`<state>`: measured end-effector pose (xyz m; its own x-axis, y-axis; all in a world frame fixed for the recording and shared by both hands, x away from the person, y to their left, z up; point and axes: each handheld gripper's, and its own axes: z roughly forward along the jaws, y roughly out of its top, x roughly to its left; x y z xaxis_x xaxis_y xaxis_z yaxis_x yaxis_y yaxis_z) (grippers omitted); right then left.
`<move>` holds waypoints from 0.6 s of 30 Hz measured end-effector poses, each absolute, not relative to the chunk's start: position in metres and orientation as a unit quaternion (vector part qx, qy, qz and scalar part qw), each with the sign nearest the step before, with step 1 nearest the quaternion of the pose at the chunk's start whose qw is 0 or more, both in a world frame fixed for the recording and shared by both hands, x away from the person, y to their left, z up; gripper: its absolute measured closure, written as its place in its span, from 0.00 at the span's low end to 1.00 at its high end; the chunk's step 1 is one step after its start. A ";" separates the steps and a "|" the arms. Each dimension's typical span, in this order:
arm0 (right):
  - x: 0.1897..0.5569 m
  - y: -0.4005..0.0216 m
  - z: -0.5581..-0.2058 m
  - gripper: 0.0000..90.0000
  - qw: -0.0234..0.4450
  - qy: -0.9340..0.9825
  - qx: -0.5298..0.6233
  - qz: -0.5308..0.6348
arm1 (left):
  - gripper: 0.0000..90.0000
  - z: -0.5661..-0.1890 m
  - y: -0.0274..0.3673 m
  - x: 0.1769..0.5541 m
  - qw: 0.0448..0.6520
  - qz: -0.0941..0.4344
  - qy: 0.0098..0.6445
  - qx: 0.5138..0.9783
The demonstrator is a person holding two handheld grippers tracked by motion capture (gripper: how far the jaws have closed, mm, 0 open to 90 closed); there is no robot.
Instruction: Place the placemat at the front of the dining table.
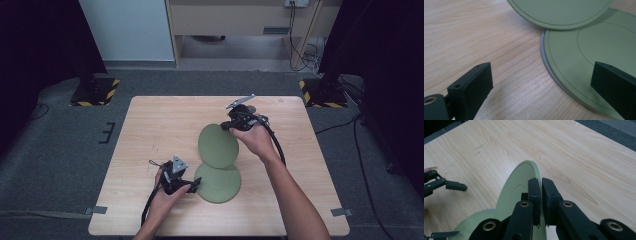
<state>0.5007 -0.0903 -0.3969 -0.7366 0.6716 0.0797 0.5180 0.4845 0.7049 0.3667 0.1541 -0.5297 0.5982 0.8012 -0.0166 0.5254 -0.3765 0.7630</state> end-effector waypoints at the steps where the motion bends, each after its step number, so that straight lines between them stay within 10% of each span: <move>1: 0.501 -0.090 -0.397 0.96 0.104 0.855 0.348 0.370 | 0.03 -0.530 0.154 0.367 0.379 0.181 0.409 0.810; 18: 0.511 -0.077 -0.382 0.96 0.117 0.851 0.346 0.378 | 0.04 -0.527 0.159 0.367 0.384 0.183 0.412 0.806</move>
